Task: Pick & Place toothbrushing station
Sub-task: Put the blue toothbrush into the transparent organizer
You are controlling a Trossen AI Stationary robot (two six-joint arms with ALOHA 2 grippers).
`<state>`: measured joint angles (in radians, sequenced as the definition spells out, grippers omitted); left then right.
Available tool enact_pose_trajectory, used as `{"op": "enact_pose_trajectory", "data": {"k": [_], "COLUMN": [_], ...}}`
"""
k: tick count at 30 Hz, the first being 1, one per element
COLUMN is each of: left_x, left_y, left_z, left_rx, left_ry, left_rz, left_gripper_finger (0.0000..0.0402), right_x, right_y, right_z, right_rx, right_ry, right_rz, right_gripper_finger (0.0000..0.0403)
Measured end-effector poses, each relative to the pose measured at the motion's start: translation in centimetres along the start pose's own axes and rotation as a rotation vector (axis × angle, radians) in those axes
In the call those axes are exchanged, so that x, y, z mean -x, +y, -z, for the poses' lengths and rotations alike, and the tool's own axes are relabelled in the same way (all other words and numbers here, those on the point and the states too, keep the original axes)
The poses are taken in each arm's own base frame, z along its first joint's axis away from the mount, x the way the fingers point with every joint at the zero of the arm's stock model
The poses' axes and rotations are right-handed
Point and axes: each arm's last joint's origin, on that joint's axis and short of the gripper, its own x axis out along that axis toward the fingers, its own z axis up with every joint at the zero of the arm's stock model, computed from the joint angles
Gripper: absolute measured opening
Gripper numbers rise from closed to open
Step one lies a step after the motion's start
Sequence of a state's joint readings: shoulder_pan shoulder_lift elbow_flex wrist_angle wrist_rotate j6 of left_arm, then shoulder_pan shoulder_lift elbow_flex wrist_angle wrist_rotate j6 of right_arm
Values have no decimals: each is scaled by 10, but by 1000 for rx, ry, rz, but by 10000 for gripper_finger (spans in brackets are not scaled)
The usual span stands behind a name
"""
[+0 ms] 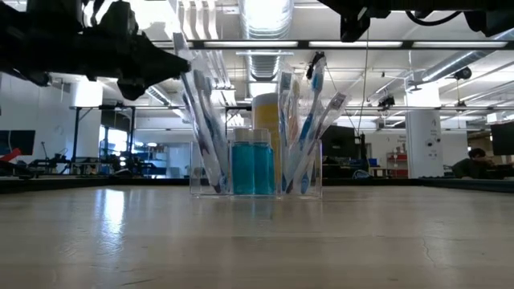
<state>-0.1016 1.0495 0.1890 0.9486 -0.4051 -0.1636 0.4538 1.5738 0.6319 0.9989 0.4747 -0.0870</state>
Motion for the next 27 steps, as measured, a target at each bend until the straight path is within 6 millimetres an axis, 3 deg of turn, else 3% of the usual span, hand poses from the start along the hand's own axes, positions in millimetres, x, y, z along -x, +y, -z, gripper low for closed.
{"op": "enact_pose_trajectory", "data": {"k": [19, 27], "left_x": [-21, -26], "left_y": [-1, -1], "left_z": [52, 64], "left_rx": [-47, -62], "left_ry": [132, 164], "left_rz": [-16, -28], "left_gripper_finger": [22, 22], "right_x": [0, 0], "right_y": [0, 0], "right_z": [1, 3], "right_rx": [3, -24], "right_ry": [7, 31], "right_rz": [-3, -6], "right_gripper_finger": [13, 13]}}
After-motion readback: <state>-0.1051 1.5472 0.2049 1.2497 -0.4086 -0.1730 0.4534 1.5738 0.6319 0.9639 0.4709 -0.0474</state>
